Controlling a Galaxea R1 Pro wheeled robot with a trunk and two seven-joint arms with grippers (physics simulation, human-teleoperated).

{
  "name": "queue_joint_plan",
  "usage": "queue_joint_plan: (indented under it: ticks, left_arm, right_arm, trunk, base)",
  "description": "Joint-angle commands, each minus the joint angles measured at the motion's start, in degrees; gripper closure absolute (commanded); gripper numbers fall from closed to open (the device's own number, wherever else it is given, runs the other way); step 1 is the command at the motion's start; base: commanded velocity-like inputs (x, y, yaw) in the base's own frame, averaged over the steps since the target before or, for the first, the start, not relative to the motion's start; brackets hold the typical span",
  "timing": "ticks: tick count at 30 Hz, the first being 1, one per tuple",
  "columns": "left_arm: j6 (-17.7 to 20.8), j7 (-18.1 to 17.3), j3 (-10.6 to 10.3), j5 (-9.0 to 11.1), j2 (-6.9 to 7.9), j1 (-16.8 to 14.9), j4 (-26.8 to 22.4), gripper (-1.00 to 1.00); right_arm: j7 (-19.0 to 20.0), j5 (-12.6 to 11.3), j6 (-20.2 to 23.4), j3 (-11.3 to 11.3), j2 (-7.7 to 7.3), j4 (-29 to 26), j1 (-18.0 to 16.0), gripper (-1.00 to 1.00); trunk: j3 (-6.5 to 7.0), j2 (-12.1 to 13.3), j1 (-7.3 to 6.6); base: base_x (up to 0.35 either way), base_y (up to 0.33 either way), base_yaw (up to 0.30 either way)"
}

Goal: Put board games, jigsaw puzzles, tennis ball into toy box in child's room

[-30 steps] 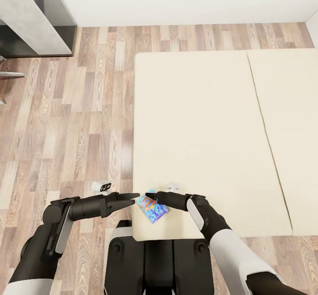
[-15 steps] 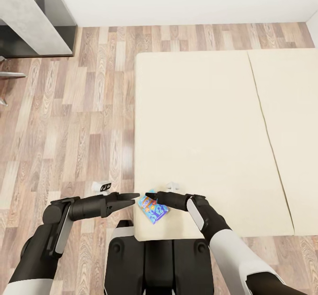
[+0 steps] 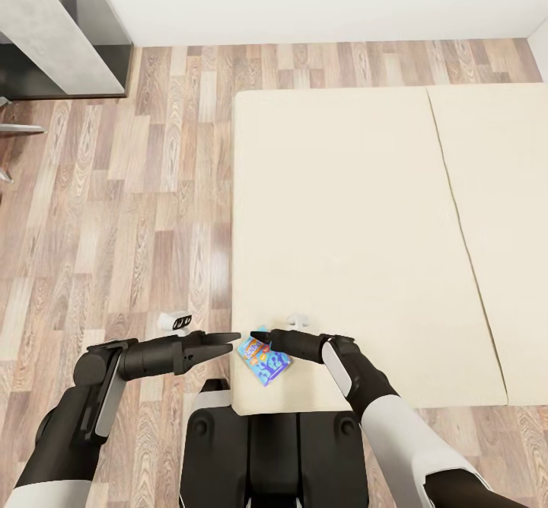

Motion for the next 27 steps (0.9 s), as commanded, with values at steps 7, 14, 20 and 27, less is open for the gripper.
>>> queue_joint_plan:
  ticks: [7, 14, 20, 27]
  left_arm:
    - [0.61, -0.20, 0.00, 0.00, 0.01, -0.01, -0.01, -1.00]
    - [0.61, -0.20, 0.00, 0.00, 0.01, -0.01, -0.01, -1.00]
    - [0.61, -0.20, 0.00, 0.00, 0.01, -0.01, -0.01, -1.00]
    - [0.61, -0.20, 0.00, 0.00, 0.01, -0.01, -0.01, -1.00]
  right_arm:
    - [-0.01, -0.29, 0.59, -0.01, 0.00, -0.06, 0.02, -1.00]
    - [0.04, -0.07, 0.76, -0.02, 0.00, -0.12, 0.07, -1.00]
    - [-0.06, 0.07, 1.86, 0.02, -0.38, -0.08, 0.08, -1.00]
    - [0.06, 0.14, 5.40, 0.04, -3.35, -0.10, 0.08, -1.00]
  trunk:
    - [-0.06, -0.09, 0.03]
    - [-0.06, -0.09, 0.03]
    - [-0.06, -0.09, 0.03]
    - [-0.06, -0.09, 0.03]
  base:
    - [0.000, 0.000, 0.000]
    - [0.000, 0.000, 0.000]
    - [0.000, 0.000, 0.000]
    - [0.000, 0.000, 0.000]
